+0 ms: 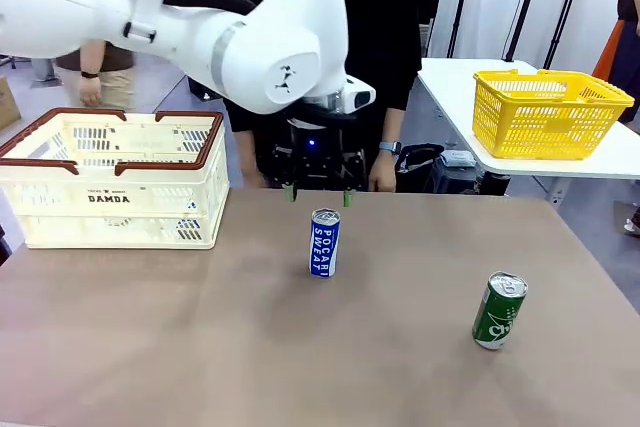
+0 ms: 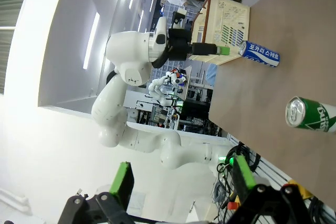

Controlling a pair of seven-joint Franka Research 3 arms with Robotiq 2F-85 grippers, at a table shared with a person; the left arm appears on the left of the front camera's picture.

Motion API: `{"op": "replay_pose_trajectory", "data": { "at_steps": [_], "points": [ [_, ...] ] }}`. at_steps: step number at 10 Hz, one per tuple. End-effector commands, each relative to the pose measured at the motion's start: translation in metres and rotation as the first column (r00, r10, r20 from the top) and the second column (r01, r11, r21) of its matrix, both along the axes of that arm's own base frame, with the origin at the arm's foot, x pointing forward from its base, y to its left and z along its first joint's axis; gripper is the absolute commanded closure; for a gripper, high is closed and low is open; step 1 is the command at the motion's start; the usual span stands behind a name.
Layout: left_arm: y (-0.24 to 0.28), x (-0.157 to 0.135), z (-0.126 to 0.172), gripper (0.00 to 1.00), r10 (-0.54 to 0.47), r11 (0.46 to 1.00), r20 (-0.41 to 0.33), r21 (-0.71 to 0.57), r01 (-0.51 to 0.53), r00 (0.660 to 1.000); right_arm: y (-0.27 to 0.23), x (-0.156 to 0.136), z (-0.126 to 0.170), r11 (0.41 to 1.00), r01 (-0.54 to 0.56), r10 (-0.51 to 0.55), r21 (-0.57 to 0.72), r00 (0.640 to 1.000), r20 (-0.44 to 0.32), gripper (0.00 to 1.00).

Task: Place the drinks into the Shopping basket.
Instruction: Pick up one drink and place it into the Shopping basket.

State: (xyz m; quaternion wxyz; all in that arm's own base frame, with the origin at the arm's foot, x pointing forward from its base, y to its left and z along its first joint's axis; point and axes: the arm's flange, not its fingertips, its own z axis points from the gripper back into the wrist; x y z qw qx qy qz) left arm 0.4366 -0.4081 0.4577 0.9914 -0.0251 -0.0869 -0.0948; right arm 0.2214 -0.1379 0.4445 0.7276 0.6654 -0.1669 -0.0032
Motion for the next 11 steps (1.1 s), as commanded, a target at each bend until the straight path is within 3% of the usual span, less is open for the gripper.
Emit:
{"op": "replay_pose_trajectory", "data": {
  "at_steps": [1, 4, 6, 11],
  "points": [
    [-0.012, 0.009, -0.011, 0.00, 0.067, 0.997, 0.056, 0.023, -0.069, 0.996, 0.000, 0.002, 0.008, 1.000, 0.008, -0.008, 0.016, 1.000, -0.010, 0.00],
    [-0.014, 0.020, -0.043, 0.00, 0.152, 0.985, 0.034, 0.077, -0.154, 0.988, 0.000, 0.002, 0.008, 1.000, 0.008, -0.008, 0.016, 1.000, -0.010, 0.00],
    [-0.012, 0.022, -0.057, 0.00, 0.165, 0.985, 0.012, 0.045, -0.165, 0.986, 0.000, 0.002, 0.008, 1.000, 0.008, -0.008, 0.016, 1.000, -0.010, 0.00],
    [-0.014, 0.022, -0.077, 0.00, 0.127, 0.992, -0.020, 0.009, -0.127, 0.992, 0.000, 0.002, 0.008, 1.000, 0.008, -0.008, 0.016, 1.000, -0.010, 0.00]
  ]
}}
